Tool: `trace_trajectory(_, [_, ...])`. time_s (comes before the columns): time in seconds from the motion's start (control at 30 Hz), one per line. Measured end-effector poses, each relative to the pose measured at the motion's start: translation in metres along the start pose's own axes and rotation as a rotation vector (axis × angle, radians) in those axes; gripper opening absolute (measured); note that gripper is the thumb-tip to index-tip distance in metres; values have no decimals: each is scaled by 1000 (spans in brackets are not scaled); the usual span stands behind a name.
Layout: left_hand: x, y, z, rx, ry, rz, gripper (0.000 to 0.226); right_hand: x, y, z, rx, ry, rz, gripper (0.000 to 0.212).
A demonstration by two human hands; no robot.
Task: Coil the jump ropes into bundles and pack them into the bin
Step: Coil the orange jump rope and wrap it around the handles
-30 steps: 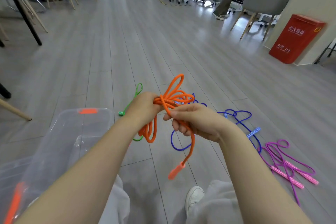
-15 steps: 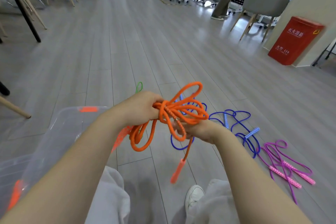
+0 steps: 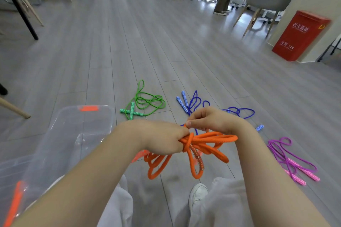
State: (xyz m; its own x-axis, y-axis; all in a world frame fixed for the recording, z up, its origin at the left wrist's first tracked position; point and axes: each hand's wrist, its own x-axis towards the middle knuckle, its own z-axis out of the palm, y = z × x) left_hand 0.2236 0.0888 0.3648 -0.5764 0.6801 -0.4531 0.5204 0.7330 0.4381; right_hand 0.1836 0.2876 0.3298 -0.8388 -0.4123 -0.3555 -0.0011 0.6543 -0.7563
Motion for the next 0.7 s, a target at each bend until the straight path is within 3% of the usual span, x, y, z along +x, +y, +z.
trace_trajectory(0.13, [-3,-6,-6,-102,103,49,10,2,-2,-3,-51,118,29,17])
trace_trajectory(0.23, [-2,-12,-5,-233,237,26,26,-1,-9,-3,-66,104,13,18])
trace_trajectory(0.37, [4,-12,-5,-411,367,68,22,-6,-11,-9,-67,123,68,19])
trace_trajectory(0.5, [4,-9,-4,-682,311,152,17,-9,-8,-11,-70,164,62,22])
trace_trajectory(0.7, [0,-6,-2,-781,227,201,16,-18,-7,-16,-41,209,-22,36])
